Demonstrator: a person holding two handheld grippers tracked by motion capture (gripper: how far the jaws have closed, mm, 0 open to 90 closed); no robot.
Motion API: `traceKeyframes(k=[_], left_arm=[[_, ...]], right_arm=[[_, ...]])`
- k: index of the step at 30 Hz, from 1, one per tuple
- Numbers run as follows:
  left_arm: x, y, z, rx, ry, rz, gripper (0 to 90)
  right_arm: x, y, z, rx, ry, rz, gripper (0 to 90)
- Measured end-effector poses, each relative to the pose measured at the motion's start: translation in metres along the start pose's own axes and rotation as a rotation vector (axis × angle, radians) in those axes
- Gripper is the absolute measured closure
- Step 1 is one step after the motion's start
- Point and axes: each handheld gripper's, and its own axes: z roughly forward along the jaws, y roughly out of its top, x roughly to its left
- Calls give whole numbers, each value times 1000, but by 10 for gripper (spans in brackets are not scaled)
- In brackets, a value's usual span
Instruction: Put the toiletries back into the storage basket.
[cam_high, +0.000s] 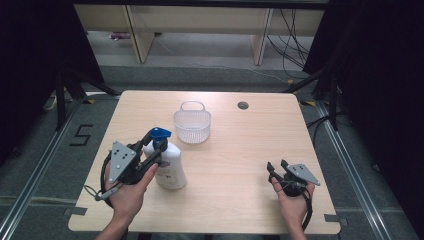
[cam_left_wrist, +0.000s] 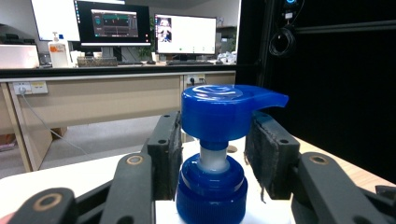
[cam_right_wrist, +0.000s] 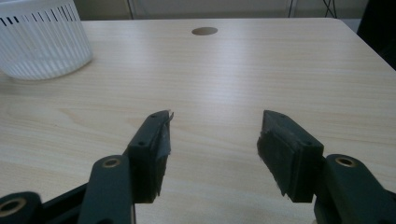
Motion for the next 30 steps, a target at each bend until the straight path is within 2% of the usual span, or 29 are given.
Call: traceKeyframes(k=[1,2,4,6,12,13,14,21,22,29,30], left_arm=[[0,0,0,0,0,0,566],[0,0,1,4,5,1,573],[0,2,2,7,3,-3,583],[-1,2,3,12,6,-4,586],[-3,4,3,29,23,-3,589],[-3,5,4,28,24,-3,589],[-3,5,4,29,25,-5,589],[-3,6,5,22,20,-19,572],[-3,7,4,17,18,-18,569],[-3,8,7,17,21,-8,586],[-3,8,7,20,21,-1,589]], right_arm=[[0,0,0,0,0,0,437],[-2,0,0,0,6,-20,435],[-1,0,0,3,-19,-30,435],[-1,0,0,2,-7,-32,433],[2,0,0,20,-21,-7,427],[-1,1,0,15,-18,-40,426],[2,0,0,22,-14,-4,424],[3,0,-1,33,-7,16,420],[0,1,0,10,-10,-37,419],[0,1,0,17,-9,-36,418],[1,1,1,18,6,-20,417]])
